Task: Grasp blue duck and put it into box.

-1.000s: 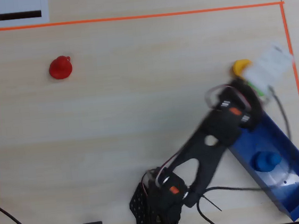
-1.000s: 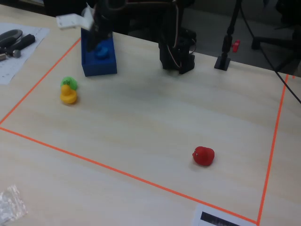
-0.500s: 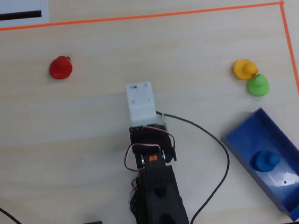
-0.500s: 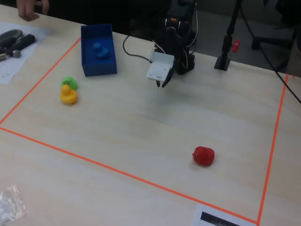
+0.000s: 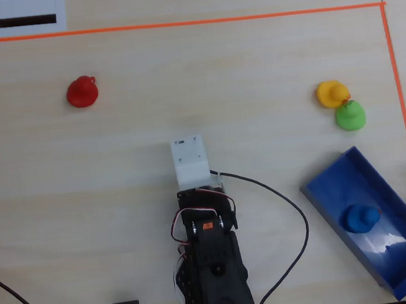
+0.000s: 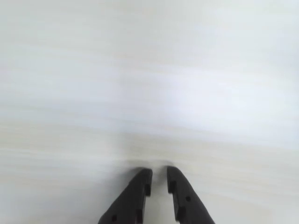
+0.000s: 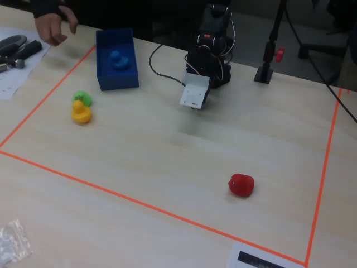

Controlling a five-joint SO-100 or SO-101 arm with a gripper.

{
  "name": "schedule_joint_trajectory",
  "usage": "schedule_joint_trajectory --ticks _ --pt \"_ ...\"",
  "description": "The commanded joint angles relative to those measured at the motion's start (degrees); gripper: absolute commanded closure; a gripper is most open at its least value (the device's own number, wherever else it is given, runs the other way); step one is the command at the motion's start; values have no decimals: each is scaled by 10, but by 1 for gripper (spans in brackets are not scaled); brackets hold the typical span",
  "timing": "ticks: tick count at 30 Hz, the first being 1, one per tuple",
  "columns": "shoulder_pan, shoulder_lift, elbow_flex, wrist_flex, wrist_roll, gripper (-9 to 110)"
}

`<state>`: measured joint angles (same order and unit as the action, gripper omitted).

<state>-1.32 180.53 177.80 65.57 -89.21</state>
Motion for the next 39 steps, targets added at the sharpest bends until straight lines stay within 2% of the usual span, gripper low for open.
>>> schedule_joint_trajectory --ticks 1,21,39 --pt "6 10 4 25 -1 101" --pt "20 91 4 112 0 101" --pt "39 92 4 113 0 101"
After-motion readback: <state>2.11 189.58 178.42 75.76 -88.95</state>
